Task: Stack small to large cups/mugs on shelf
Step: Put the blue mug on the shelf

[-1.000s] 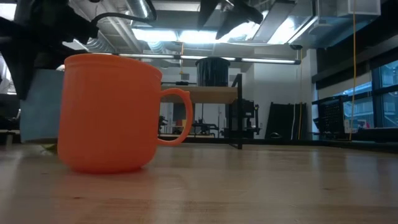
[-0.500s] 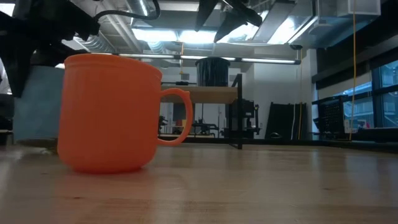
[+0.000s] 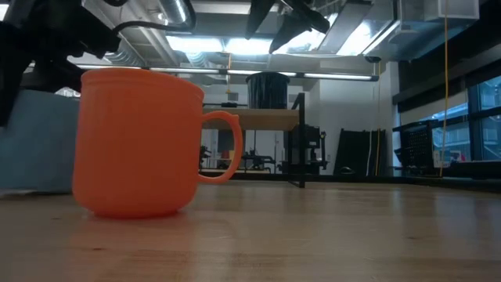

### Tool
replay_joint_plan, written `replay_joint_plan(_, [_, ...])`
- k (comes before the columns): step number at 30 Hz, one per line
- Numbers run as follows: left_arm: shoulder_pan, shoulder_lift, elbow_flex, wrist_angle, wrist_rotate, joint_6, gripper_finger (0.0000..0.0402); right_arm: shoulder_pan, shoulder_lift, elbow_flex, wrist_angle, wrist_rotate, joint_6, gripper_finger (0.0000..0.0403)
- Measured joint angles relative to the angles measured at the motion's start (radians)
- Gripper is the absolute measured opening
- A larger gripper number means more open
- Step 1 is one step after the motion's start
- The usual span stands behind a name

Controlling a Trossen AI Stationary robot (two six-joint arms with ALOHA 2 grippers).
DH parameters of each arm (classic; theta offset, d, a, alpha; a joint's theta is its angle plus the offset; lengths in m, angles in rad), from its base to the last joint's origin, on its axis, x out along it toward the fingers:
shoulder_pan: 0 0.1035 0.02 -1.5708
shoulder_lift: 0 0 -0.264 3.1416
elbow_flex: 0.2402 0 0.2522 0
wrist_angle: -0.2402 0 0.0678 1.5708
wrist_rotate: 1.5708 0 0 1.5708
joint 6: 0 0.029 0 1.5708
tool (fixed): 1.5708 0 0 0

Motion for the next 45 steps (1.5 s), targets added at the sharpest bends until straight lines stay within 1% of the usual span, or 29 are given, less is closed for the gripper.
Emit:
replay_joint_plan(8, [0.000, 0.000, 0.005, 0.024, 0.052, -0.037, 0.0077, -0.007, 0.000, 0.039, -0.006, -0.006, -0.040, 0.0248])
replay_joint_plan(13, [0.000, 0.000, 0.041, 0.016, 0.052, -0.036, 0.0077, -0.023, -0.001, 0.065, -0.010, -0.006, -0.071, 0.0248])
replay_joint_plan(17, [0.000, 0.000, 0.077, -0.033, 0.045, -0.036, 0.0075, -0.026, -0.002, 0.077, -0.010, -0.006, -0.088, 0.0248])
replay_joint_plan(23, [-0.004, 0.000, 0.086, -0.054, 0.043, -0.038, 0.0075, -0.026, -0.002, 0.077, -0.011, -0.006, -0.107, 0.0248])
replay_joint_plan(27, [-0.018, 0.000, 0.086, -0.027, 0.021, -0.042, 0.0075, -0.025, -0.002, 0.077, -0.011, -0.006, -0.108, 0.0248])
replay_joint_plan(31, [-0.030, 0.000, 0.086, -0.046, -0.004, -0.061, 0.0075, -0.025, -0.002, 0.077, -0.015, -0.005, -0.107, 0.0248])
replay_joint_plan(36, [-0.035, 0.000, 0.086, -0.056, -0.009, -0.075, 0.0075, -0.025, -0.002, 0.077, -0.021, -0.005, -0.110, 0.0248])
replay_joint_plan(40, [-0.047, 0.000, 0.086, -0.029, -0.010, -0.092, 0.0075, -0.025, -0.002, 0.077, -0.025, -0.005, -0.110, 0.0248])
replay_joint_plan(45, [-0.069, 0.000, 0.079, 0.009, -0.060, -0.100, 0.0075, -0.025, -0.002, 0.077, -0.054, -0.005, -0.106, 0.0248])
